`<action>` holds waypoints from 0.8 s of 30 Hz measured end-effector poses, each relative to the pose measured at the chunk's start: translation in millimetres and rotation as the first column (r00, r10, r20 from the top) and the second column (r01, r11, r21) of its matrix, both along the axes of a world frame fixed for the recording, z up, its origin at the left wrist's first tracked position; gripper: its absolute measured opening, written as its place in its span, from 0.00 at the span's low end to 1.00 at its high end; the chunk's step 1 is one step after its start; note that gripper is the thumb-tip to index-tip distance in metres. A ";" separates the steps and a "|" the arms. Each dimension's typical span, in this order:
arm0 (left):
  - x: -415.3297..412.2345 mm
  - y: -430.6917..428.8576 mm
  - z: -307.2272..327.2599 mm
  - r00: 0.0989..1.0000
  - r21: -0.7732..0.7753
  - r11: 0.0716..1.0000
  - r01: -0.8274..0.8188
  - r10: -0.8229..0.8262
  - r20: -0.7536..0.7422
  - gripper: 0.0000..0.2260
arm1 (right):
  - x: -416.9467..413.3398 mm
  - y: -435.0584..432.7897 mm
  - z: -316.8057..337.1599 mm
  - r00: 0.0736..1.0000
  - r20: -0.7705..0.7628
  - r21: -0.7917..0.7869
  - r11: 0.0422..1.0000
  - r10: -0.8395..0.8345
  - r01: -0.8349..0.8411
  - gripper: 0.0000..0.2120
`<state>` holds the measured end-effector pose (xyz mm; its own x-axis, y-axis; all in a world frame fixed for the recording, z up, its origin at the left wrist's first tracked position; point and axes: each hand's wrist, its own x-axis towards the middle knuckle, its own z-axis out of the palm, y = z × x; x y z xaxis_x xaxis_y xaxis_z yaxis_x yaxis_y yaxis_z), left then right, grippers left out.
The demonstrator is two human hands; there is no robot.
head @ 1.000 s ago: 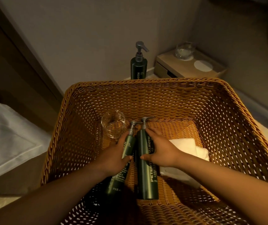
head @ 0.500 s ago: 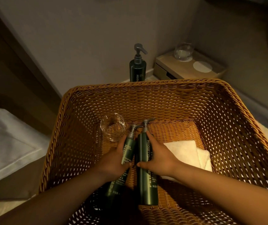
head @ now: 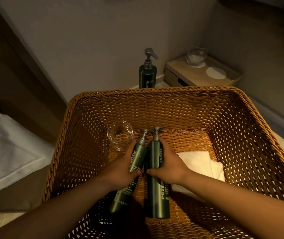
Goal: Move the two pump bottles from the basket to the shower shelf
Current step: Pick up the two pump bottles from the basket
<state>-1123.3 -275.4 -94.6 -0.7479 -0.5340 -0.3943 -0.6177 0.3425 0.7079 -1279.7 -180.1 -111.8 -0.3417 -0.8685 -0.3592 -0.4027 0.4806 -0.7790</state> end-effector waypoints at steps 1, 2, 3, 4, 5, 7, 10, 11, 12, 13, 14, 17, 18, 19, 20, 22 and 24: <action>-0.7 -0.7 2.4 1.000 0.007 1.000 -0.003 0.003 -0.013 0.43 | -1.5 1.2 3.1 1.000 0.003 -0.006 1.000 -0.002 0.002 0.55; -1.2 -1.3 5.2 1.000 0.020 1.000 -0.007 0.007 -0.030 0.43 | -3.3 1.9 6.9 1.000 0.006 -0.012 1.000 -0.005 0.005 0.54; -1.9 -2.0 8.2 0.999 0.032 0.999 -0.009 0.011 -0.050 0.43 | -5.3 2.0 10.8 1.000 0.006 -0.022 1.000 -0.008 0.008 0.54; -2.5 -2.6 11.2 0.998 0.035 0.999 -0.009 0.011 -0.069 0.43 | -7.4 2.2 14.6 1.000 0.004 -0.034 0.999 -0.009 0.009 0.53; -3.3 -3.1 14.1 0.996 0.030 1.000 -0.008 0.010 -0.087 0.43 | -9.3 1.8 18.0 1.000 0.001 -0.047 0.999 -0.011 0.011 0.52; -4.6 -3.5 18.5 0.994 0.012 1.000 -0.012 0.013 -0.112 0.43 | -12.0 1.8 23.7 1.000 -0.002 -0.070 0.997 -0.020 0.020 0.52; -3.1 -2.0 21.0 0.993 -0.008 1.000 -0.019 0.018 -0.120 0.42 | -13.2 3.7 29.1 1.000 -0.010 -0.086 0.996 -0.014 0.013 0.52; -1.9 -0.7 21.6 0.993 -0.013 1.000 -0.019 0.017 -0.120 0.42 | -13.4 4.8 30.5 1.000 -0.009 -0.093 0.996 -0.010 0.009 0.52; -0.7 0.4 22.5 0.992 -0.012 1.000 -0.021 0.020 -0.123 0.42 | -13.7 5.7 32.3 1.000 -0.005 -0.103 0.995 -0.008 0.008 0.52; 0.4 1.3 23.6 0.991 -0.008 1.000 -0.029 0.028 -0.131 0.42 | -14.0 6.3 34.3 1.000 0.001 -0.115 0.993 -0.008 0.008 0.52; 1.6 1.9 25.0 0.989 -0.006 0.999 -0.040 0.039 -0.142 0.42 | -14.4 6.8 36.7 1.000 0.006 -0.127 0.992 -0.007 0.008 0.52; 6.2 2.2 30.9 0.982 -0.031 0.996 -0.078 0.072 -0.177 0.42 | -15.0 7.3 44.8 1.000 0.013 -0.168 0.986 0.015 -0.013 0.50; 8.3 2.3 33.3 0.978 -0.037 0.995 -0.089 0.080 -0.191 0.41 | -14.9 7.5 48.0 0.999 0.013 -0.182 0.983 0.031 -0.028 0.49; 10.4 2.4 35.6 0.974 -0.038 0.994 -0.098 0.088 -0.207 0.41 | -14.5 7.7 51.3 0.999 0.013 -0.193 0.980 0.047 -0.043 0.49; 12.6 2.9 38.0 0.970 -0.038 0.994 -0.106 0.095 -0.223 0.41 | -14.0 8.1 54.5 0.998 0.011 -0.197 0.979 0.060 -0.057 0.49; 16.9 4.5 43.2 0.962 -0.040 0.992 -0.123 0.109 -0.249 0.41 | -12.1 9.1 59.9 0.997 -0.003 -0.200 0.977 0.079 -0.078 0.50; 21.4 6.9 48.3 0.956 -0.044 0.989 -0.141 0.125 -0.264 0.41 | -8.6 10.0 64.8 0.995 -0.017 -0.214 0.972 0.095 -0.096 0.50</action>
